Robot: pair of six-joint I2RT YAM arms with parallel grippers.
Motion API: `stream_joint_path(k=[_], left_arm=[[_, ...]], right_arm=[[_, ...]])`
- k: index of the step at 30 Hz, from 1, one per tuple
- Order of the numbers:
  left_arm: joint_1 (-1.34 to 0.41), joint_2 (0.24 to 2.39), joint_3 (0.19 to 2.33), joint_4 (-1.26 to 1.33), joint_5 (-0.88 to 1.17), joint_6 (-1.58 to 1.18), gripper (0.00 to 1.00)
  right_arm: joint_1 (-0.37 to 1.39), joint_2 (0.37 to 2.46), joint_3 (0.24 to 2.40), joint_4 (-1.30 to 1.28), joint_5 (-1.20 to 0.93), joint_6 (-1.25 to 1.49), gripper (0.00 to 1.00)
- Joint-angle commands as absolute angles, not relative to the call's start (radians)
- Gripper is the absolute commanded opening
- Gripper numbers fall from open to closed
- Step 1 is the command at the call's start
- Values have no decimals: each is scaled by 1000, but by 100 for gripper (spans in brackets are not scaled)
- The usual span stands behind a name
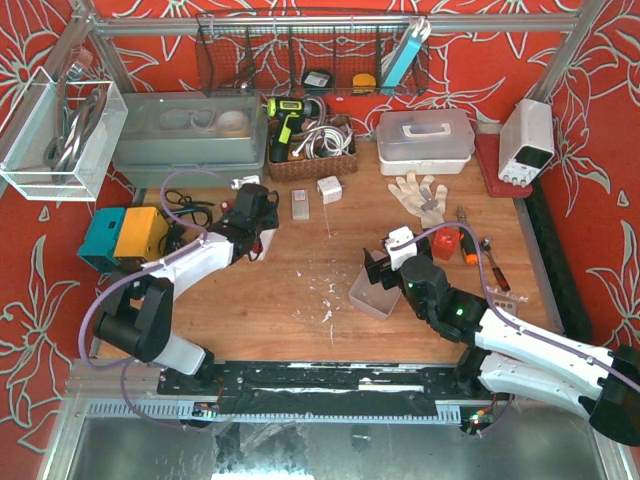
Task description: Install the large spring
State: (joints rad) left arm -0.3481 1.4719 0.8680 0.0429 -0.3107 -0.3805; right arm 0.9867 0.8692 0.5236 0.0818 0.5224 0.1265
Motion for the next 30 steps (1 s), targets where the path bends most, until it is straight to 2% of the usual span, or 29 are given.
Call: stream_joint_path(k=[1,14,23,25,30], left_arm=[[-341,1486,888,70,-329,-367,0],[-330,1539,888,86,-325,-352,0],[-325,1598,914,88,-302,-343,7],[-324,1608,925,77,-305,-342,11],[-324,1593,926,75,-289,-339,30]], right_arm=[[985,864,514,94,545,128,99],[986,881,515,100,549,127,99],[985,891,514,107,547,124,99],[984,895,514,110,549,123,99],[984,907,513,118,553,121,99]])
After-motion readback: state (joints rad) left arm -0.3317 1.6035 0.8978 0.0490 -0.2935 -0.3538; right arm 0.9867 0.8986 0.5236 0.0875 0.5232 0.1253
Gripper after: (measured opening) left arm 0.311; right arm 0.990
